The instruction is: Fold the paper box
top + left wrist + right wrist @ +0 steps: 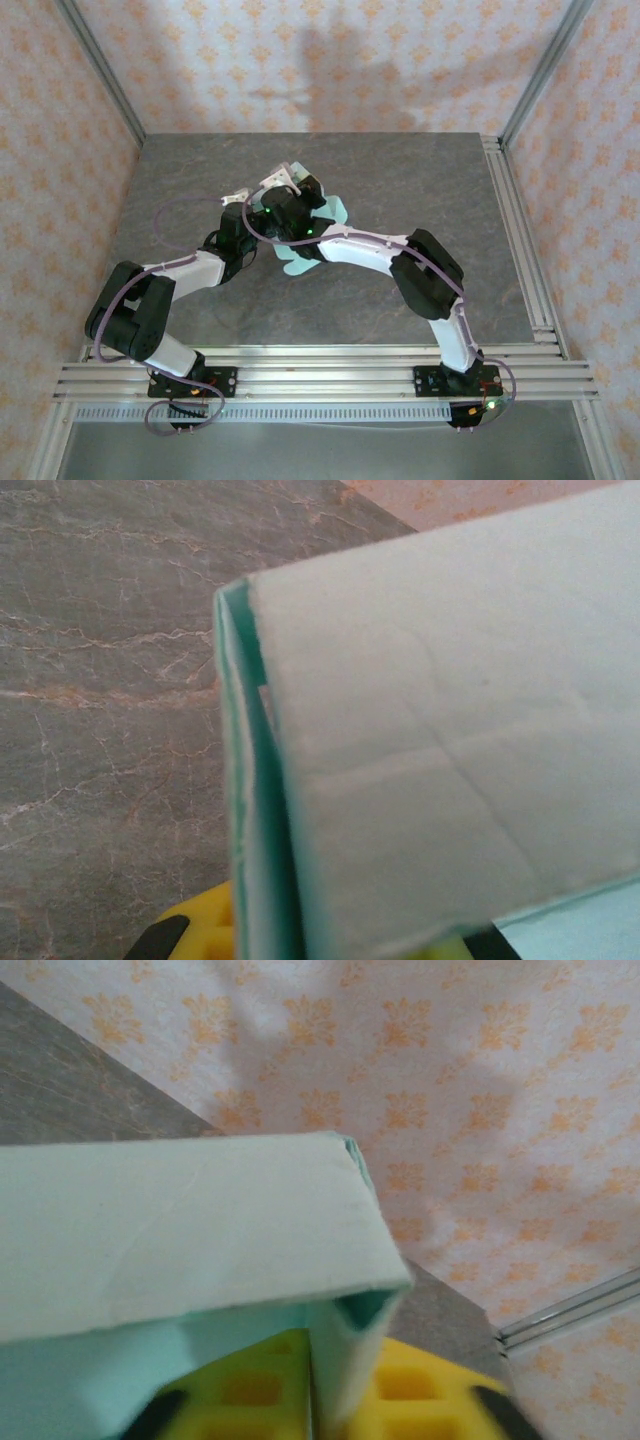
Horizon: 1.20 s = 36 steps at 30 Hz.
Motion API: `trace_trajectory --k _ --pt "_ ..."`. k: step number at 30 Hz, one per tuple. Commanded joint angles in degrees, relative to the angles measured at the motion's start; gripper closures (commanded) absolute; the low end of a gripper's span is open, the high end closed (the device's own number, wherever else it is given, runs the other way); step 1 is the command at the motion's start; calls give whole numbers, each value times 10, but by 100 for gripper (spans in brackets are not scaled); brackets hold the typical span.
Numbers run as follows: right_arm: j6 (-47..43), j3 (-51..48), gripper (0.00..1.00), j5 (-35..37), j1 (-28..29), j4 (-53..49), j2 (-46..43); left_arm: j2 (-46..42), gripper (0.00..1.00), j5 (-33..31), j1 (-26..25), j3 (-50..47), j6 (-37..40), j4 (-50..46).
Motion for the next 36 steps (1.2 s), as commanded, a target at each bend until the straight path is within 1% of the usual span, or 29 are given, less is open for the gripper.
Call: trace_trajectory --k 1,2,4,6,9,15,20,21,22,24,26,29,31,33,36 --pt "42 -8 75 -116 1 -74 -38 -7 100 37 -10 22 20 38" --pt "50 -14 70 -152 1 -90 -51 -7 100 35 -10 21 20 36" --pt "60 -45 62 -222 -3 -88 -87 -10 100 34 -10 23 23 29" --pt "79 -65 48 -321 -14 -124 -124 -11 100 32 -10 23 27 23" --pt "98 -84 35 -446 -37 -170 -170 -10 100 32 -10 24 28 22" --pt "88 -114 24 -591 -87 -223 -242 -5 100 37 -9 29 31 19" --pt "73 -124 20 -779 -154 -282 -284 -4 100 46 -9 35 35 8" --pt "66 -122 19 -807 -163 -297 -288 -3 100 47 -10 35 35 6" --pt "60 -122 19 -826 -173 -307 -293 -3 100 50 -10 36 35 6" --pt "56 -126 18 -839 -190 -313 -303 -2 100 53 -10 38 35 4" --pt "48 -137 18 -852 -209 -310 -316 -1 100 56 -10 41 51 3" --pt "28 -153 18 -886 -232 -302 -324 -1 100 62 -10 42 54 5" --pt "9 -153 18 -910 -246 -313 -320 -1 100 66 -10 43 57 2" --pt "-5 -145 18 -917 -258 -325 -314 -3 100 69 -10 43 58 1" --pt "-17 -128 21 -923 -267 -335 -296 -4 100 74 -10 44 62 2"
